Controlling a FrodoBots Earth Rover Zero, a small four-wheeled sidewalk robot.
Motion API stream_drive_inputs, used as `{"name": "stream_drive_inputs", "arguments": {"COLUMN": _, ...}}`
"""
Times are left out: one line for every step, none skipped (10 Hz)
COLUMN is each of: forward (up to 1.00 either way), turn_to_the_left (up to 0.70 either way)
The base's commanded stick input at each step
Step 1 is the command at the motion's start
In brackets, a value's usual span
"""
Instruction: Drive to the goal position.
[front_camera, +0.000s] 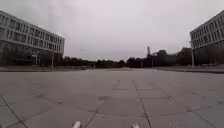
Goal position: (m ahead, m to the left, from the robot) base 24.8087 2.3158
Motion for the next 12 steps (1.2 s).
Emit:
{"name": "stream_drive_inputs", "arguments": {"forward": 0.05, "turn_to_the_left": 0.0}}
{"name": "stream_drive_inputs", "arguments": {"forward": 0.05, "turn_to_the_left": 0.0}}
{"name": "stream_drive_inputs", "arguments": {"forward": 0.05, "turn_to_the_left": 0.0}}
{"name": "stream_drive_inputs", "arguments": {"forward": 0.05, "turn_to_the_left": 0.0}}
{"name": "stream_drive_inputs", "arguments": {"forward": 0.05, "turn_to_the_left": 0.0}}
{"name": "stream_drive_inputs", "arguments": {"forward": 0.05, "turn_to_the_left": 0.0}}
{"name": "stream_drive_inputs", "arguments": {"forward": 0.05, "turn_to_the_left": 0.0}}
{"name": "stream_drive_inputs", "arguments": {"forward": 0.05, "turn_to_the_left": 0.0}}
{"name": "stream_drive_inputs", "arguments": {"forward": 0.05, "turn_to_the_left": 0.0}}
{"name": "stream_drive_inputs", "arguments": {"forward": 0.05, "turn_to_the_left": 0.0}}
{"name": "stream_drive_inputs", "arguments": {"forward": 0.05, "turn_to_the_left": 0.0}}
{"name": "stream_drive_inputs", "arguments": {"forward": 0.05, "turn_to_the_left": 0.0}}
